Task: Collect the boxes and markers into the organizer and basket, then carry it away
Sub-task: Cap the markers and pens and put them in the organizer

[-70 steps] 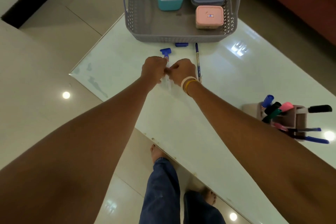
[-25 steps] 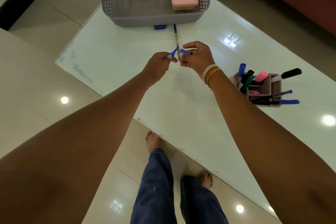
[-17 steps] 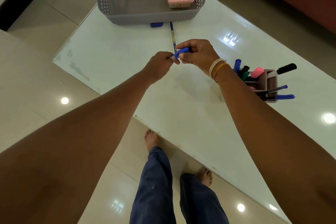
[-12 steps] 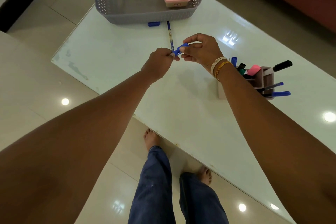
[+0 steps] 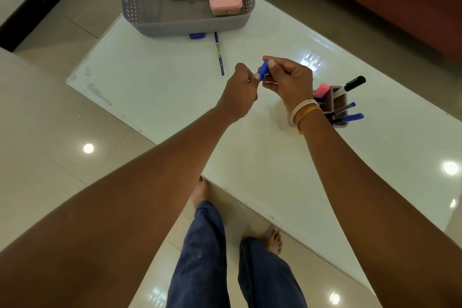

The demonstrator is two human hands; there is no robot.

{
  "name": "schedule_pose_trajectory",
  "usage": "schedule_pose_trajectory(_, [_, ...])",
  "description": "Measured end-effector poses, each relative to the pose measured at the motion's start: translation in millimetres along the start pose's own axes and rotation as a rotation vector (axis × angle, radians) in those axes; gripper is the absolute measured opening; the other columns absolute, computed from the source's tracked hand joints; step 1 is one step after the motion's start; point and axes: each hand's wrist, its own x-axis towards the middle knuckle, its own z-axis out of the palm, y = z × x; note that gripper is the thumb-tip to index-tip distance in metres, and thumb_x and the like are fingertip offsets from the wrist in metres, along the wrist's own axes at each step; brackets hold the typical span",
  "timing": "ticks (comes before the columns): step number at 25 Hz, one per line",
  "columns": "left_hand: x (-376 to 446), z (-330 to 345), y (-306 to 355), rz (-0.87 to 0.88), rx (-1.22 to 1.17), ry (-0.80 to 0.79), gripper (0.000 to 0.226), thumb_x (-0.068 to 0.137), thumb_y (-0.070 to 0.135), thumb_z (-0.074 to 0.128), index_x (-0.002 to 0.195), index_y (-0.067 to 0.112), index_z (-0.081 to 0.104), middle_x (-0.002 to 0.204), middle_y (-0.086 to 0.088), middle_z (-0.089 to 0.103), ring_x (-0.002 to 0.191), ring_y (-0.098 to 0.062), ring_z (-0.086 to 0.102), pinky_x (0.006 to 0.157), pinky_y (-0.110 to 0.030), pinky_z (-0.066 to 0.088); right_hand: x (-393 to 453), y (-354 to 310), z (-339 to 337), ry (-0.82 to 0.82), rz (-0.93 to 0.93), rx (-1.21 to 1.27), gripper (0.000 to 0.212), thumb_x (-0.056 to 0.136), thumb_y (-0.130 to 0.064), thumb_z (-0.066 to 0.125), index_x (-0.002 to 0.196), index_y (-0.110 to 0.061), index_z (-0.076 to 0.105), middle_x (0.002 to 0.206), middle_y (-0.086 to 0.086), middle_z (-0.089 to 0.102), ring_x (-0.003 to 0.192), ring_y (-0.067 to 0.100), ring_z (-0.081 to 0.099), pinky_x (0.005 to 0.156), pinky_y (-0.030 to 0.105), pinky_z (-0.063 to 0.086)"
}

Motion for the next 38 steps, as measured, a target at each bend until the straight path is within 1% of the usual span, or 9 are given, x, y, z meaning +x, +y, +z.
schedule_pose_trajectory(6, [-29.3, 45.2, 19.3, -0.153, -0.184, -0.053, 0.022, 0.101, 0.027, 0.035, 0.083, 0.018, 0.028, 0.062, -0.004, 0.041, 0.043, -0.012, 0.025, 0.039, -0.017, 0.021, -33.7, -15.0, -56.2, -0.102, -0.056, -0.172, 0.026, 0.092, -0.007, 0.062, 0.118, -0.008, 0.066, 0.085, 0.01, 0.073, 0.069, 0.009, 0.071, 0.069, 0.024, 0.059])
schedule_pose_trajectory(10, [-38.2, 78.2, 27.6, -0.062, -0.046, 0.036, 0.026, 0.1, 0.037, 0.038, 0.09, 0.014, 0.04, 0.083, -0.007, 0.059, 0.065, -0.02, 0.047, 0.054, -0.027, 0.037, -39.9, -18.6, -108.9, 0.251, -0.201, -0.293, 0.024, 0.086, -0.011, 0.067, 0.11, -0.014, 0.066, 0.078, 0.007, 0.073, 0.073, 0.016, 0.073, 0.08, 0.034, 0.06])
schedule_pose_trajectory(13, [-44.4, 94.2, 10.1, -0.021, 0.095, 0.17, 0.027, 0.1, 0.038, 0.036, 0.089, 0.015, 0.043, 0.08, 0.006, 0.051, 0.078, -0.018, 0.047, 0.075, -0.036, 0.041, -33.1, -29.4, -152.0, 0.536, -0.305, -0.388, 0.027, 0.086, -0.014, 0.063, 0.113, -0.014, 0.063, 0.074, -0.013, 0.061, 0.066, -0.002, 0.062, 0.076, 0.016, 0.055])
schedule_pose_trajectory(17, [-50.6, 95.2, -6.1, -0.038, 0.177, 0.139, 0.024, 0.102, 0.036, 0.033, 0.096, 0.016, 0.043, 0.084, 0.007, 0.05, 0.078, -0.011, 0.049, 0.073, -0.031, 0.04, -19.5, -21.3, -168.8, 0.448, -0.233, -0.619, 0.028, 0.09, -0.016, 0.062, 0.119, -0.014, 0.062, 0.09, -0.009, 0.061, 0.073, -0.002, 0.057, 0.068, -0.003, 0.039])
schedule_pose_trajectory(21, [-53.0, 93.2, -8.7, -0.053, 0.193, 0.063, 0.026, 0.103, 0.035, 0.03, 0.094, 0.013, 0.04, 0.074, 0.01, 0.042, 0.064, -0.004, 0.039, 0.056, -0.021, 0.03, -5.5, 2.1, -162.9, 0.364, -0.148, -0.684, 0.025, 0.088, -0.015, 0.063, 0.113, -0.02, 0.065, 0.098, 0.0, 0.07, 0.09, 0.013, 0.066, 0.09, 0.023, 0.053])
schedule_pose_trajectory(26, [-45.1, 80.2, -11.2, -0.081, 0.174, 0.025, 0.026, 0.102, 0.038, 0.032, 0.099, 0.015, 0.044, 0.077, 0.008, 0.047, 0.063, -0.005, 0.041, 0.054, -0.02, 0.031, 6.8, 11.0, -160.8, 0.385, 0.015, -0.746, 0.019, 0.087, -0.02, 0.058, 0.098, -0.017, 0.074, 0.098, 0.007, 0.073, 0.093, 0.026, 0.068, 0.089, 0.039, 0.056])
schedule_pose_trajectory(31, [-26.9, 48.6, -15.5, -0.101, 0.18, 0.045, 0.04, 0.101, 0.042, 0.034, 0.119, 0.01, 0.052, 0.103, 0.0, 0.057, 0.07, -0.004, 0.048, 0.054, -0.019, 0.033, 1.9, -9.4, -122.7, 0.609, -0.194, -0.776, 0.024, 0.092, -0.028, 0.05, 0.097, -0.013, 0.069, 0.104, 0.005, 0.066, 0.102, 0.02, 0.06, 0.087, 0.023, 0.045])
schedule_pose_trajectory(34, [-10.0, 16.1, -24.7, -0.104, 0.172, 0.085, 0.039, 0.101, 0.041, 0.035, 0.116, 0.01, 0.054, 0.103, -0.003, 0.06, 0.081, -0.016, 0.052, 0.056, -0.018, 0.036, 15.3, -19.0, -58.6, 0.473, -0.318, -0.739, 0.02, 0.091, -0.024, 0.052, 0.093, -0.013, 0.069, 0.099, 0.005, 0.066, 0.095, 0.016, 0.058, 0.076, 0.011, 0.031])
schedule_pose_trajectory(38, [17.1, -35.4, -40.3, -0.117, 0.24, 0.096, 0.04, 0.101, 0.041, 0.035, 0.117, 0.011, 0.055, 0.105, -0.008, 0.064, 0.088, -0.02, 0.054, 0.06, -0.023, 0.037, 53.4, -6.0, 34.9, 0.309, -0.398, -0.669, 0.017, 0.086, -0.018, 0.055, 0.087, -0.008, 0.07, 0.092, 0.011, 0.065, 0.084, 0.021, 0.062, 0.076, 0.023, 0.048])
